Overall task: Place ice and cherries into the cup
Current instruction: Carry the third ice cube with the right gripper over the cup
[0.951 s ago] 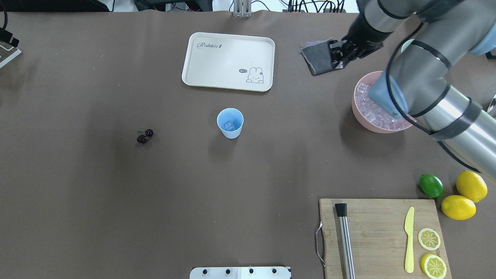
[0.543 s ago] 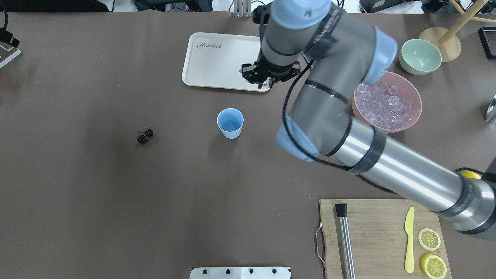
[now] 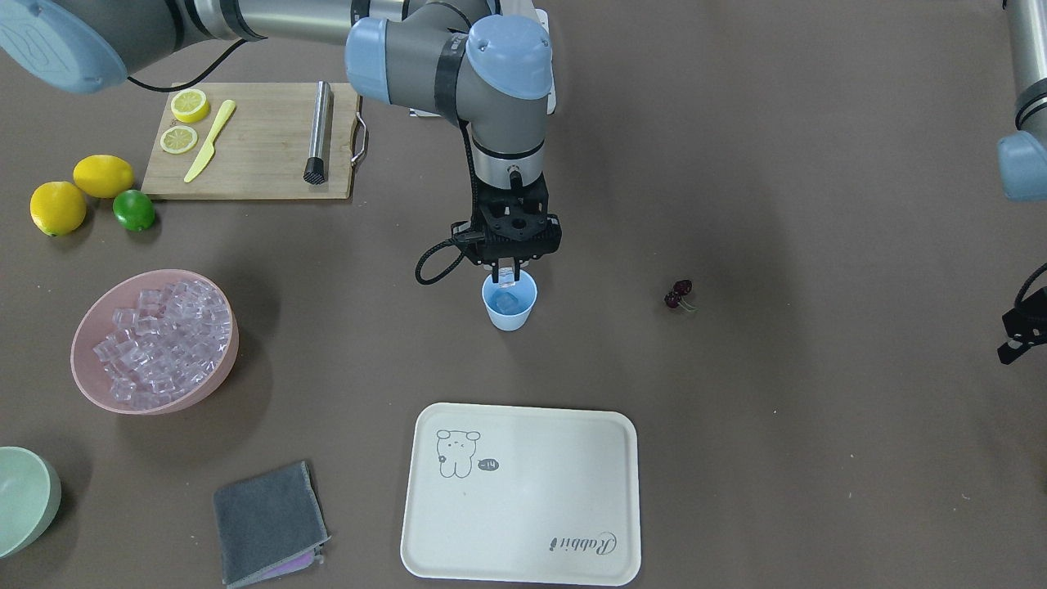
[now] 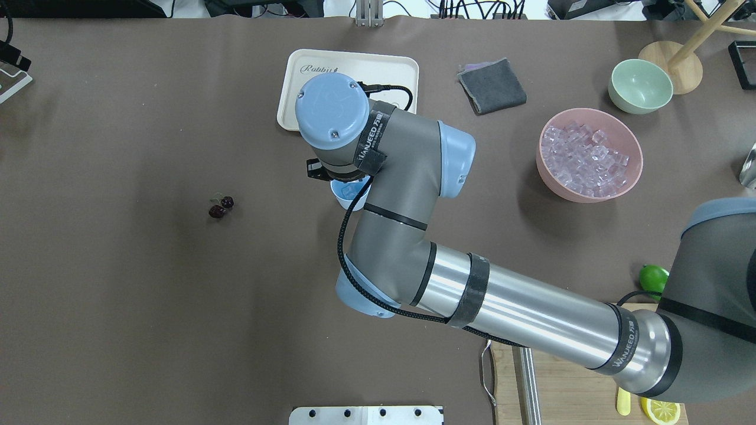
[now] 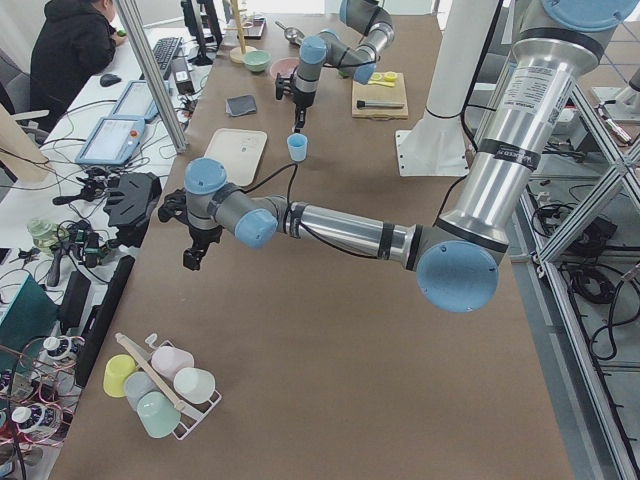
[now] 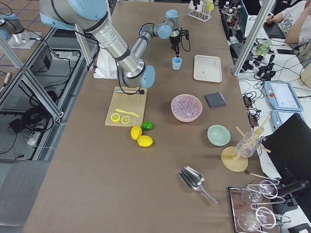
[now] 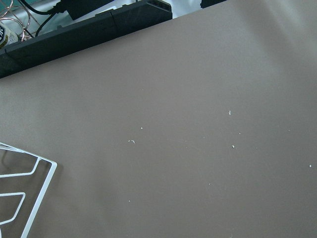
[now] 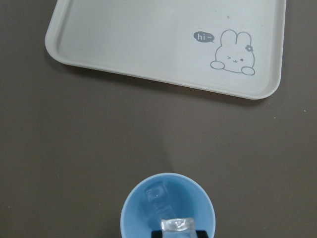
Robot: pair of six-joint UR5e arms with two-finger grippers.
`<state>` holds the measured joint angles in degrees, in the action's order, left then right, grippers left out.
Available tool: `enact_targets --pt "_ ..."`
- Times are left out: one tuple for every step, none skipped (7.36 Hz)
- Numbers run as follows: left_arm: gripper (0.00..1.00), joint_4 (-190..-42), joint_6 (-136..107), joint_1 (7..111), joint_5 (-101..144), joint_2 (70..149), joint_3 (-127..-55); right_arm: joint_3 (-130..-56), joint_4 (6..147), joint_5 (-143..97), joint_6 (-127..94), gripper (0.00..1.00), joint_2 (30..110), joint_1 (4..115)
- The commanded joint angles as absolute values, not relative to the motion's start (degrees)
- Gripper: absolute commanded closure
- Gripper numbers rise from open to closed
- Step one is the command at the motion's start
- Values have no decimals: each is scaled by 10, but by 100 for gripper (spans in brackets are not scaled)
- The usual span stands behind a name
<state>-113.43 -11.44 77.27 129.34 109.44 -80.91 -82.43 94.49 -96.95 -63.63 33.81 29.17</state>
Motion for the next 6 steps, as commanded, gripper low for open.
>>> enact_targets --pt "2 -1134 -114 764 1291 1094 -809 -821 945 -950 -638 100 338 279" --pt "2 -1134 -115 764 1291 1092 -805 -820 945 -950 -637 100 340 279" --pt "2 -1134 -116 764 1291 1092 -809 -817 945 -950 -637 100 338 280" --pt "2 -1134 -115 763 1291 1092 -808 -817 944 -949 -638 100 337 280" --pt "2 -1134 -114 764 1291 1092 -809 -817 944 -949 -638 100 336 286" --pt "2 -1135 -116 764 1292 1085 -816 -817 943 -949 -637 100 335 295"
